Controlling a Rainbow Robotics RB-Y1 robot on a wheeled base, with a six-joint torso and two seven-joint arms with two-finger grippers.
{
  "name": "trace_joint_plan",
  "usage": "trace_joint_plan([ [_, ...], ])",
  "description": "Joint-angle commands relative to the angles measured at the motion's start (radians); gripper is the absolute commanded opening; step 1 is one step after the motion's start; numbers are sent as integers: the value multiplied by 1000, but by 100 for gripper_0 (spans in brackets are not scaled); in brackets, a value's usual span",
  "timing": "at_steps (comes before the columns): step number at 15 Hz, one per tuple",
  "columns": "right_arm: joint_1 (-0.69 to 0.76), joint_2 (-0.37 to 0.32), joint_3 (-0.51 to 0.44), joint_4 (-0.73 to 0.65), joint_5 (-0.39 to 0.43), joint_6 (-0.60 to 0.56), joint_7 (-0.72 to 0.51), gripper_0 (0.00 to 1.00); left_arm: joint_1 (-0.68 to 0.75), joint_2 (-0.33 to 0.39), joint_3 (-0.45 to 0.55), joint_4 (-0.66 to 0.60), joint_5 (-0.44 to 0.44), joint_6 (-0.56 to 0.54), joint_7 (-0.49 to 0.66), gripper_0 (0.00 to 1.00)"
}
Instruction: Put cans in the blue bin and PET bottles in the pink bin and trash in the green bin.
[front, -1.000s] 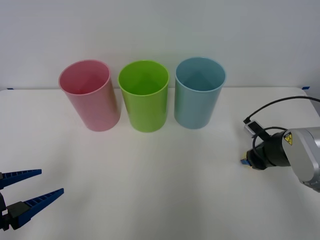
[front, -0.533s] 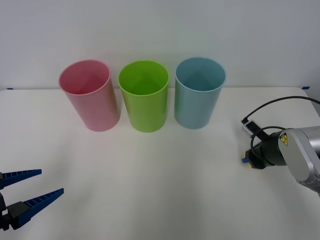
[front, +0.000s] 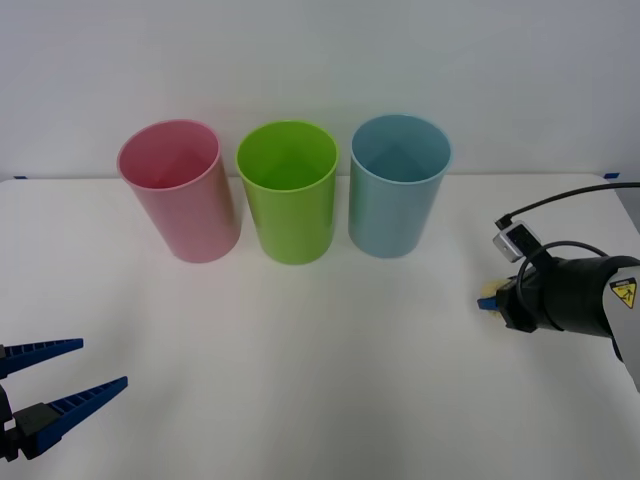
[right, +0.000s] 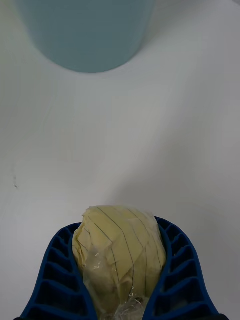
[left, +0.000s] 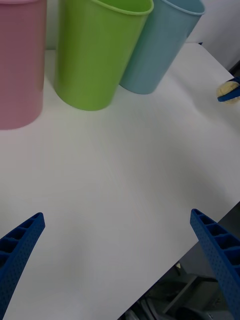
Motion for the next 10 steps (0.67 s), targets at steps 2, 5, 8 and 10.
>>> trace_joint_plan([
  [2, 90, 0, -77, -218, -121, -94, -6, 0, 0, 0, 0, 0, 0, 0, 0, 100],
  [5, 179, 0, -146, -358, -298, -86, -10, 0, 0, 0, 0, 0, 0, 0, 0, 100],
  [8, 226, 0, -195, -459, -457, -51, -10, 0, 0, 0, 0, 0, 0, 0, 0, 100],
  [10, 228, 0, -202, -488, -539, -7, -13, 0, 0, 0, 0, 0, 0, 0, 0, 100],
])
